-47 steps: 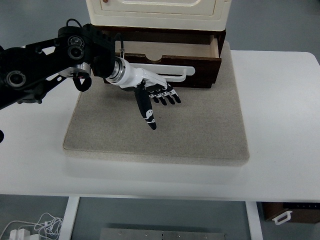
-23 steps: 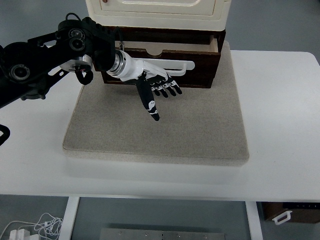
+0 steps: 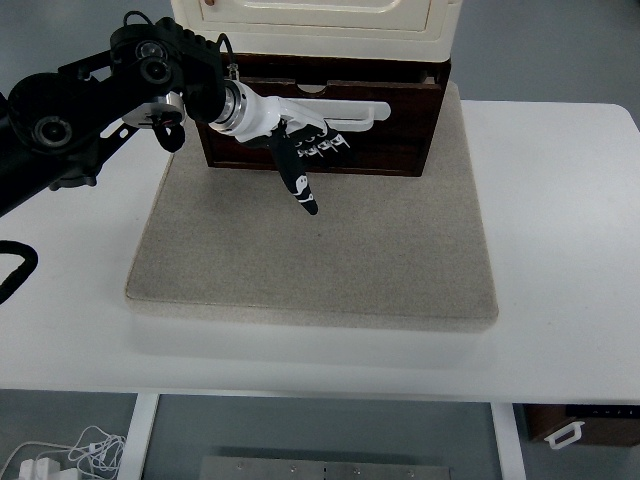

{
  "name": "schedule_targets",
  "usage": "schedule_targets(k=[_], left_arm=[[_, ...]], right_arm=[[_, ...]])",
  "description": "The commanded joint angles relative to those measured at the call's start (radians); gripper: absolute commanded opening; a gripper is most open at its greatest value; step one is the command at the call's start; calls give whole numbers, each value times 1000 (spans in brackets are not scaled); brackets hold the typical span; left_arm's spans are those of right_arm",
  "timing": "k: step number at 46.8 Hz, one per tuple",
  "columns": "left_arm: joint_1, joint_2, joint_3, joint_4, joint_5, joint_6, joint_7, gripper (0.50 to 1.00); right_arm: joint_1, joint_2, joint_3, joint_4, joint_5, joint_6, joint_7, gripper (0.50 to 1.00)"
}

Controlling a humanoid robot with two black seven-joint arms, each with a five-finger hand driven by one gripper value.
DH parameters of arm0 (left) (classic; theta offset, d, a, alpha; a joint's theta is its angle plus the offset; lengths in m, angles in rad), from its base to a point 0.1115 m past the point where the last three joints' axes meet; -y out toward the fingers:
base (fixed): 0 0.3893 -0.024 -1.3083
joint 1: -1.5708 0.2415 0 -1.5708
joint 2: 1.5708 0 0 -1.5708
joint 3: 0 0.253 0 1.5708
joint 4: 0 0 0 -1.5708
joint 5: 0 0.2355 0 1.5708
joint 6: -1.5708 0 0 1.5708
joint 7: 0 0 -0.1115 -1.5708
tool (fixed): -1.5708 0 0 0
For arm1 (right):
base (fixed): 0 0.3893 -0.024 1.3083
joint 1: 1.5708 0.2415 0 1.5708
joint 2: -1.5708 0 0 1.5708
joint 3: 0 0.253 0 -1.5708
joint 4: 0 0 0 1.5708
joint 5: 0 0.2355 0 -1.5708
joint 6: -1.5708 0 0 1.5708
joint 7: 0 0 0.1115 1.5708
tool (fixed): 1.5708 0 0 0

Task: Close drawer under combined cabinet
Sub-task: 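Push the drawer front with the left hand toward the cabinet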

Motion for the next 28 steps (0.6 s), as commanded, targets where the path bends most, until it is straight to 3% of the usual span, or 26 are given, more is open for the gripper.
schedule_targets(k=[1, 28], left_arm=[[-9, -4, -1, 23, 3, 0, -4, 1000], [-38, -25, 1, 118, 6, 0, -41, 1000]], right_arm=[[0, 0, 0, 0, 1, 0, 0, 952], [0, 0, 0, 0, 0, 0, 0, 952]])
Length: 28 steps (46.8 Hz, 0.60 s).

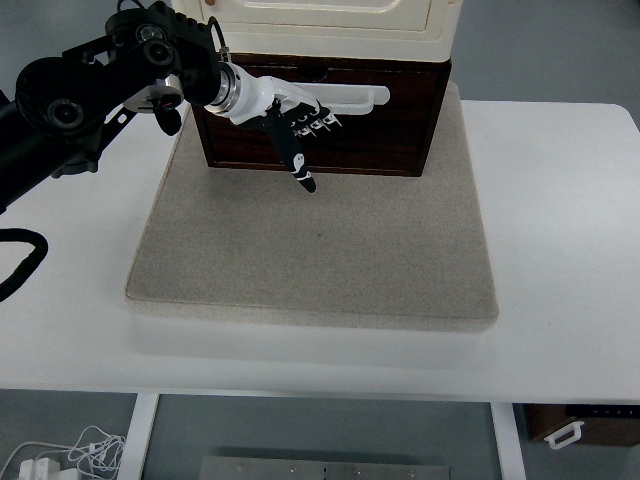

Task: Close drawer under combined cabinet
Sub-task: 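Push the drawer front with the left hand toward the cabinet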

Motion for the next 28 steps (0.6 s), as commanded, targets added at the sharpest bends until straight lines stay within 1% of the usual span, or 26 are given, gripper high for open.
schedule_targets(k=[1, 8, 22, 28], left_arm=[[1, -2, 0, 7, 0, 0, -1, 1000], [1, -2, -1, 7, -1, 0, -14, 1000], [1, -2, -1, -1, -4, 0, -18, 1000], [1, -6, -1, -31, -11, 0, -31, 1000]], right_arm=[[0, 0, 0, 0, 0, 0, 0, 952], [0, 0, 0, 0, 0, 0, 0, 952], [0, 0, -2, 0, -1, 0, 0, 952], [0, 0, 0, 0, -1, 0, 0, 952]])
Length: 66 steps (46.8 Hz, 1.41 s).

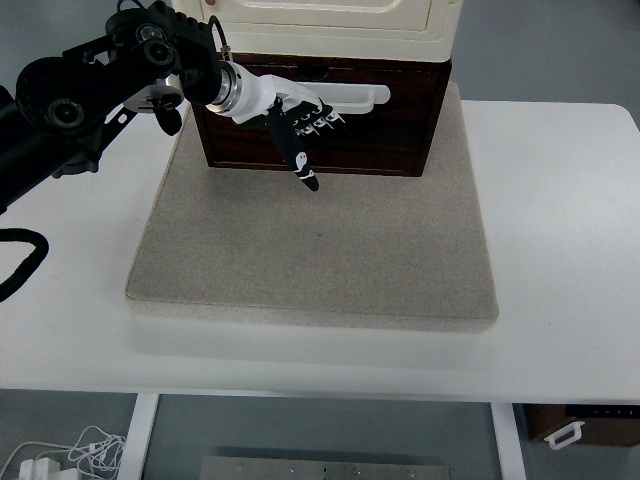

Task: Close drawer under combined cabinet
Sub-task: 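Push the drawer front with the left hand toward the cabinet, then withdraw the left hand away from the closed drawer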

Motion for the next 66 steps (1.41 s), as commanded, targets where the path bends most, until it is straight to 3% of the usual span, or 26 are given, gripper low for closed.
schedule_targets(k=[1, 9, 31, 37, 43, 50, 66], left_arm=[[2, -6, -1, -31, -6, 0, -5, 1000], [2, -37, -70, -86, -40, 0, -65, 1000], [-80, -63, -418, -66, -147, 0, -188, 1000], [-97, -63, -507, -57, -160, 0, -273, 1000], [-106, -43, -564, -53, -160, 3, -433, 1000], [-118, -6, -669, -22, -161, 57, -522, 1000], [-120, 99, -752, 79, -273, 233, -533, 1000]], right_arm=[[0, 0, 0, 0, 1, 0, 0, 952], [0, 0, 0, 0, 0, 0, 0, 952], [0, 0, 0, 0, 0, 0, 0, 952], [0, 0, 0, 0, 0, 0, 0, 952], [0, 0, 0, 0, 0, 0, 0, 952], [0, 0, 0, 0, 1, 0, 0, 952], [0, 0, 0, 0, 0, 0, 0, 952]])
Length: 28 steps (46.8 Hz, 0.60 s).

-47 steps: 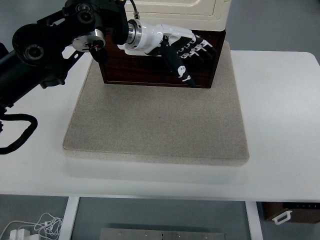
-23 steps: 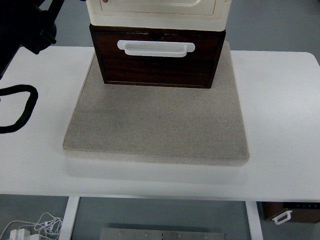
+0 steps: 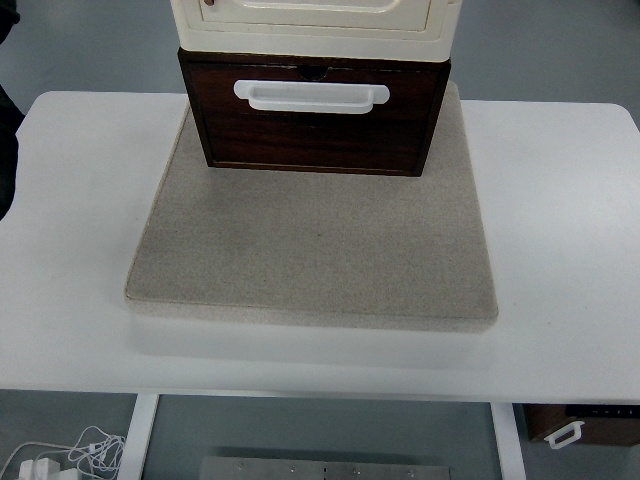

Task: Close drawer under combined cabinet
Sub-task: 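Withdraw the left hand away from the closed drawer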

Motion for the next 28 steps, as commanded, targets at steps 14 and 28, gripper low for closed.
schedule_targets(k=[14, 28], left_arm=[[-58, 71, 11, 300, -161, 166, -8, 1000], [-30, 69, 51, 518, -253, 219, 3, 1000]], right_arm=[[0, 0, 1, 0, 1, 0, 0, 952], [0, 0, 0, 0, 1, 0, 0, 952]])
